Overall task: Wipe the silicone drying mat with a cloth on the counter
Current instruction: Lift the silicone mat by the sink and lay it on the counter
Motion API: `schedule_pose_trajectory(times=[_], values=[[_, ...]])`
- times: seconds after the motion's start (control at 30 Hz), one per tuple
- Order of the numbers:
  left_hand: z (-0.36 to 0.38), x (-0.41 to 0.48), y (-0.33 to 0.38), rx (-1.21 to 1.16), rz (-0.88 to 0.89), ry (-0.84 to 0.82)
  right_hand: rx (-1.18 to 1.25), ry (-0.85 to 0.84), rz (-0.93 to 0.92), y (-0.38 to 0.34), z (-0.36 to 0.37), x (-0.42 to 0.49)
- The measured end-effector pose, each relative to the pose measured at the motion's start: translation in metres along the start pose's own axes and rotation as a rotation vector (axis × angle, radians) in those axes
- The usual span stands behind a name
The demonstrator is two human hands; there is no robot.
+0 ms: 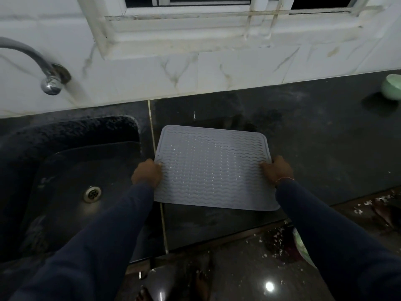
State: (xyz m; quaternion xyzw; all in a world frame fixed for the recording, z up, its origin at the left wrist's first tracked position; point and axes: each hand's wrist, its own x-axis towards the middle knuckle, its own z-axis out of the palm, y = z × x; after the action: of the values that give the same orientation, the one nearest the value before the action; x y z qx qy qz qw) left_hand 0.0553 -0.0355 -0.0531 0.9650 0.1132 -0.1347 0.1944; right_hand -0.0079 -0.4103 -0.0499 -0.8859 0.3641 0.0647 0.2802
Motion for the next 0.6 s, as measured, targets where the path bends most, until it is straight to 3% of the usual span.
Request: schedule_pose_trajectory(times=[0.17, 0.6], values=[[-0.002, 0.002, -0.011, 0.033, 0.096, 0.016, 0.071, 0.020, -0.026, -0.001, 0.003, -0.005], [-0.009, -0.019, -0.094, -0.140, 0.103, 0.078, 0.120, 0.038, -0.264, -0.067, 0.010, -0.058]])
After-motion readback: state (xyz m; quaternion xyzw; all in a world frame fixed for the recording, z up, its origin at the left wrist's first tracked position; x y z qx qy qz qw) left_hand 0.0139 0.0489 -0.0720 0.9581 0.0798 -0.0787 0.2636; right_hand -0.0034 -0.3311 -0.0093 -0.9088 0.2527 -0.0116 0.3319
